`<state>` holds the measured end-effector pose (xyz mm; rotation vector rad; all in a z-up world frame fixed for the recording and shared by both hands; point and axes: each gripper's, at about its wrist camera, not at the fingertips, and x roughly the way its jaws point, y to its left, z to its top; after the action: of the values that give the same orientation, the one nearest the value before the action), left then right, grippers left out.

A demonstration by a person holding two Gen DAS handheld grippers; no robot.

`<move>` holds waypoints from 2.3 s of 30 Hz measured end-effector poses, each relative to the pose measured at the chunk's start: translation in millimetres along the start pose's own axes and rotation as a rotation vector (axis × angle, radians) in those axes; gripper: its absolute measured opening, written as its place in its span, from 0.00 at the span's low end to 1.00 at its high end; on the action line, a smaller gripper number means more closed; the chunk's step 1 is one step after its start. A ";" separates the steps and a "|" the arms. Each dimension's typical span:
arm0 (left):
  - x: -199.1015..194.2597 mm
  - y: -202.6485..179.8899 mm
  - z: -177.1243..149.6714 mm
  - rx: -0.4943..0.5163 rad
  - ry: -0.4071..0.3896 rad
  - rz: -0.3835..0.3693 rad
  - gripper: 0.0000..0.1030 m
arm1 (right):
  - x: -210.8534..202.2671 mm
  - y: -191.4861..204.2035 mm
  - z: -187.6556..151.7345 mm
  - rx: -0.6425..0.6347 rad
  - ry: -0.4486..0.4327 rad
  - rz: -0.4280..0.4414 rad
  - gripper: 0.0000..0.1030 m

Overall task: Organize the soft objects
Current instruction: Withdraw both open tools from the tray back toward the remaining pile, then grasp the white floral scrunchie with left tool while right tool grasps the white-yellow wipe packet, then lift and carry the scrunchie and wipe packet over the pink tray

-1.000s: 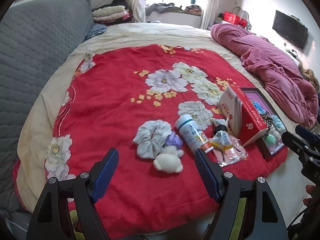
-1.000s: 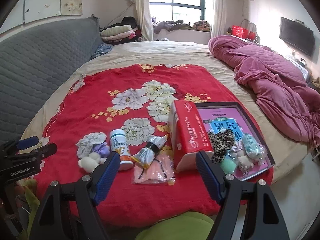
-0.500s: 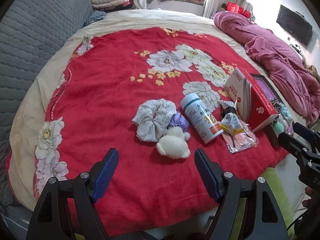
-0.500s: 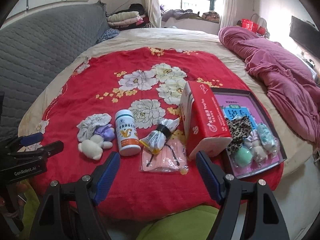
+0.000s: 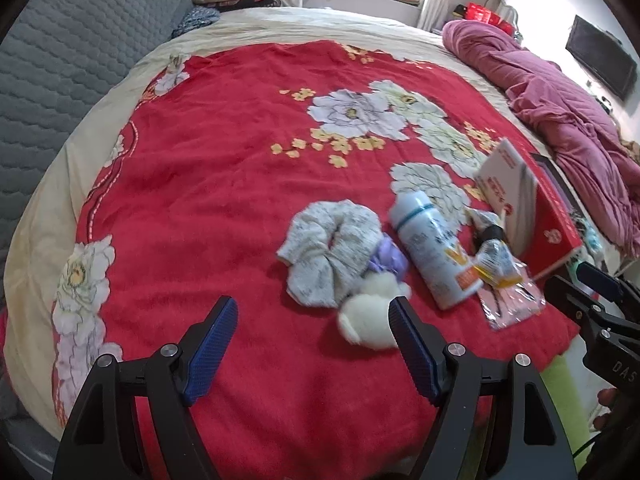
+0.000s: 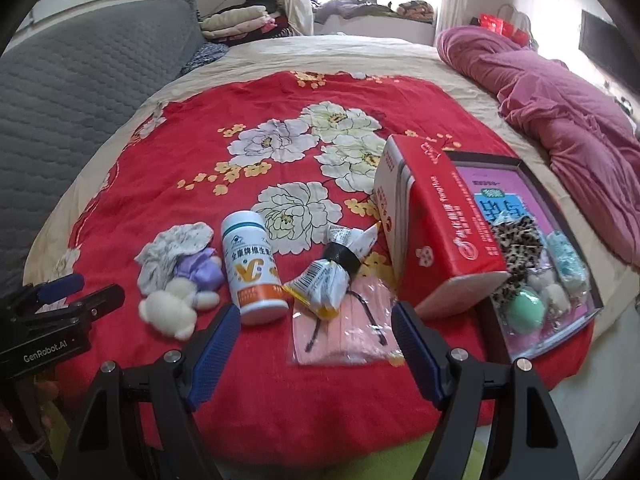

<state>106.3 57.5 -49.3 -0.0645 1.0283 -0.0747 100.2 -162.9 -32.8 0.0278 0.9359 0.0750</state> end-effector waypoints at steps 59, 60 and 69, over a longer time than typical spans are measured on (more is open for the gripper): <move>14.4 -20.9 70.4 0.025 -0.059 -0.160 0.13 | 54.1 -24.4 51.7 0.135 -0.032 0.012 0.38; 7.5 -26.0 71.5 0.036 -0.071 -0.163 0.13 | 46.2 -26.2 53.3 0.136 -0.044 0.019 0.38; -43.5 -89.5 77.9 0.119 -0.153 -0.218 0.13 | -15.5 -63.6 63.0 0.194 -0.152 0.016 0.38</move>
<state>147.9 -26.2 35.9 -0.0731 0.8595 -0.3245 145.2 -226.9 13.5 0.2179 0.7886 -0.0030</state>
